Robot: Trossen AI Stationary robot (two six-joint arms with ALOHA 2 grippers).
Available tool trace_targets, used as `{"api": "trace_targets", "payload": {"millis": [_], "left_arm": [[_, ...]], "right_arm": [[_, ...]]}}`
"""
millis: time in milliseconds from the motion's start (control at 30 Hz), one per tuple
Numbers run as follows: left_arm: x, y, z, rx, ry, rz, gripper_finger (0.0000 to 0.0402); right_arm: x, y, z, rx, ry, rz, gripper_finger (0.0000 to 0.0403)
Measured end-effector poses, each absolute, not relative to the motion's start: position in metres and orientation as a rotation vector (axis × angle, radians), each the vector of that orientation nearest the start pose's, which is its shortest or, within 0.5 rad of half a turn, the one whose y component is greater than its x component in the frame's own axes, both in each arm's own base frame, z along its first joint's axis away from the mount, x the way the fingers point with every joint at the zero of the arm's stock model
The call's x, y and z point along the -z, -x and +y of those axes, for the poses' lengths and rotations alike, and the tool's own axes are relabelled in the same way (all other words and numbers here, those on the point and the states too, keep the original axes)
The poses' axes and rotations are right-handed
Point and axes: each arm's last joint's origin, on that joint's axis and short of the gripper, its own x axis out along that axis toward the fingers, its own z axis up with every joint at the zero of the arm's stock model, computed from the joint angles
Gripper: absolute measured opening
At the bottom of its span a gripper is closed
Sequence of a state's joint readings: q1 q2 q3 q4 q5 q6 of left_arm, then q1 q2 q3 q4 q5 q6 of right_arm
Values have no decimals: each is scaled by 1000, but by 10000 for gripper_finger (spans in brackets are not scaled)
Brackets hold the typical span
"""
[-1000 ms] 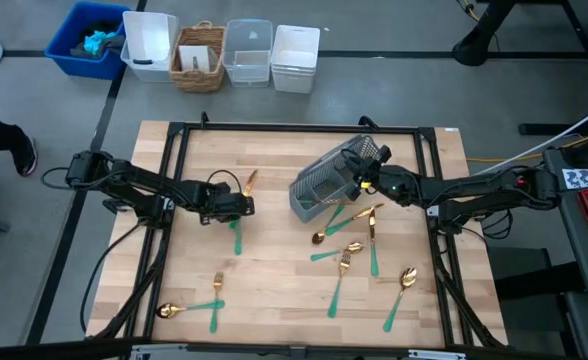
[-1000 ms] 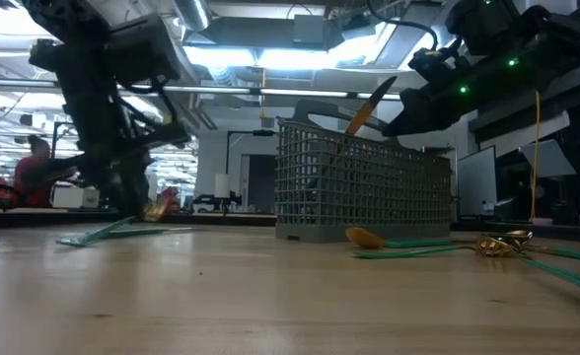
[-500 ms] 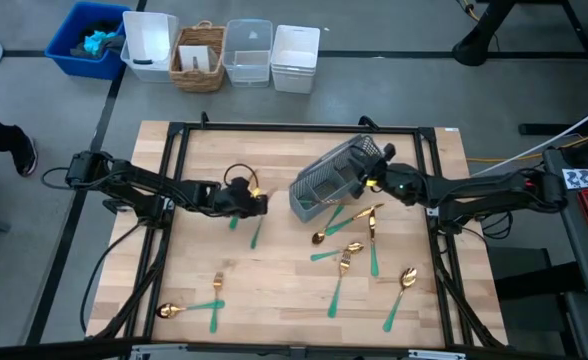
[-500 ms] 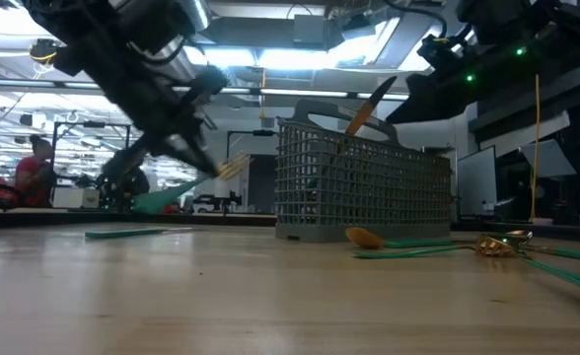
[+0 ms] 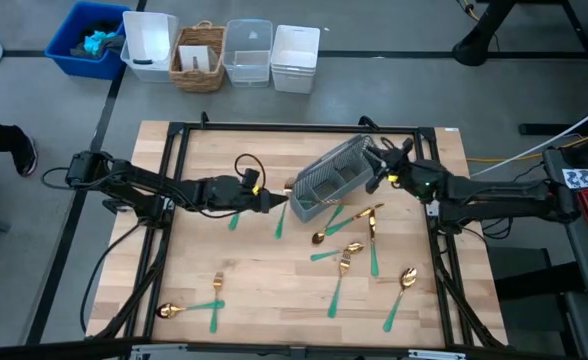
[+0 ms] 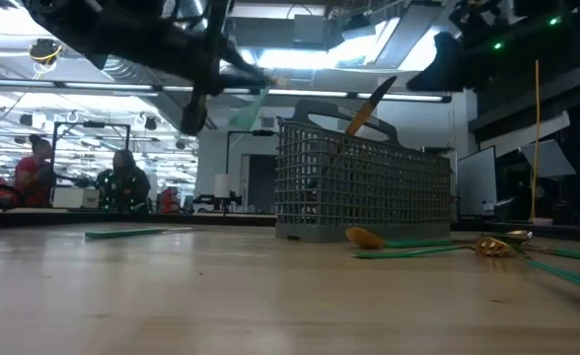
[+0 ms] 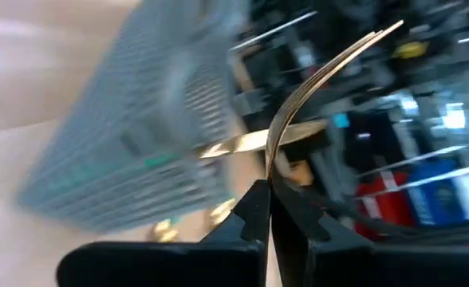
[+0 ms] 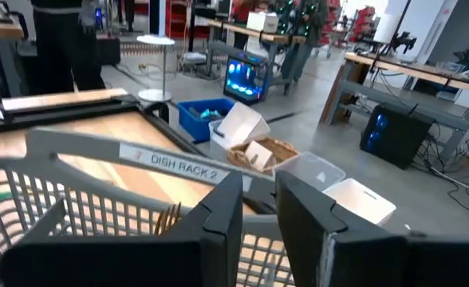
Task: Sort silverware
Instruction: Put the top left fork into the basket
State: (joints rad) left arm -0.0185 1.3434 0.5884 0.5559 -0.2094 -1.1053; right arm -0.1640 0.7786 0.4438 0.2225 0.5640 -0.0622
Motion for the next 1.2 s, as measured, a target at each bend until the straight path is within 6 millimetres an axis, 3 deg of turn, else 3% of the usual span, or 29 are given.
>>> {"api": "trace_targets", "payload": {"millis": [233,567,800,1200], "left_arm": [[-245,-276,10,-164,943,-182,0],[-283,-283,44,-268,665,-401,0],[-305,-313,59,-324,406,-415,0],[-284,-389,89,-262,282,-336,0]], "right_arm": [[-267,-155,-41,727,66,55,81],[-269,-154,-41,727,63,41,81],[-269,-154,-41,727,60,39,81],[-269,-154,-41,727,59,37,81]]}}
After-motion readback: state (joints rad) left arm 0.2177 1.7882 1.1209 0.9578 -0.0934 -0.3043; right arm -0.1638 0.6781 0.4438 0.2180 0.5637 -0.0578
